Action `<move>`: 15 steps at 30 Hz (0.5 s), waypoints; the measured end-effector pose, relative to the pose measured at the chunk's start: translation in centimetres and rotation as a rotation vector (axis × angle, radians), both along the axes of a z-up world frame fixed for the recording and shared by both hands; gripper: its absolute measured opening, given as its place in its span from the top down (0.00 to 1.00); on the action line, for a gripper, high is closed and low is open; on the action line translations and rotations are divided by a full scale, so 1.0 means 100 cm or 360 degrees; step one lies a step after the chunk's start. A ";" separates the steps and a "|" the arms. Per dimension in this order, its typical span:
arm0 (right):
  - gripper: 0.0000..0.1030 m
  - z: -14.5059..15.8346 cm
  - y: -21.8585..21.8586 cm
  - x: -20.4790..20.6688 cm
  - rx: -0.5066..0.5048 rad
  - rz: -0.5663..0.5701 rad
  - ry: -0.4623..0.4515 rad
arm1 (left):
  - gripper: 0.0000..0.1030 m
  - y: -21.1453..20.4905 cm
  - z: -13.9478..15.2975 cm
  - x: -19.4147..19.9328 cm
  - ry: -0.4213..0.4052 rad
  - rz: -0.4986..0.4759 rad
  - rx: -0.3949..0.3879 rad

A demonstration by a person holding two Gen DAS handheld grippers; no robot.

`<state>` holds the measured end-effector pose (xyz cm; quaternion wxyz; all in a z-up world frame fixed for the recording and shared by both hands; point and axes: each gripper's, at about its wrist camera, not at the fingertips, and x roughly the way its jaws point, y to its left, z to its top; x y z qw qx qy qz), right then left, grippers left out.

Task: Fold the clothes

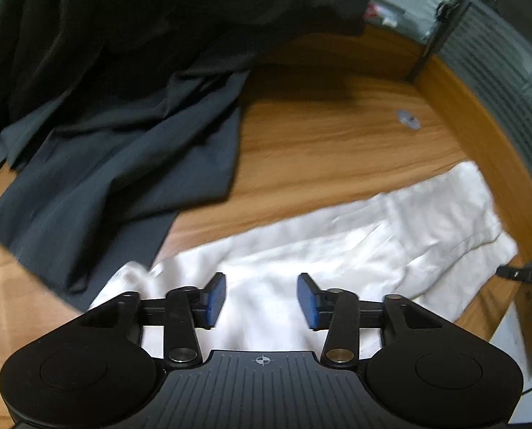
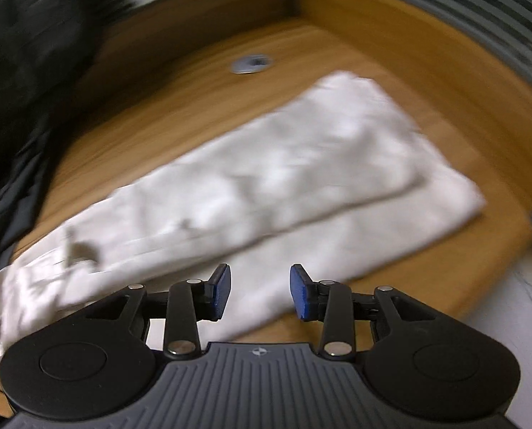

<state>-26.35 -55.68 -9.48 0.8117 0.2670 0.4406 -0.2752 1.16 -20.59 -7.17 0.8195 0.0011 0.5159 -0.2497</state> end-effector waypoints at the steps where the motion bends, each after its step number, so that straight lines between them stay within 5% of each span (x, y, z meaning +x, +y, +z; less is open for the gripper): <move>1: 0.59 -0.001 -0.010 -0.009 -0.0008 -0.0029 0.0009 | 0.48 -0.007 0.003 0.001 -0.0006 -0.0005 -0.0015; 10: 0.43 -0.012 -0.103 -0.049 -0.0094 -0.0089 0.0018 | 0.39 -0.113 0.023 0.007 0.0025 -0.0031 -0.0068; 15: 0.26 -0.025 -0.144 -0.041 -0.0145 0.0057 0.0010 | 0.31 -0.183 0.023 0.006 0.0082 -0.0083 -0.0107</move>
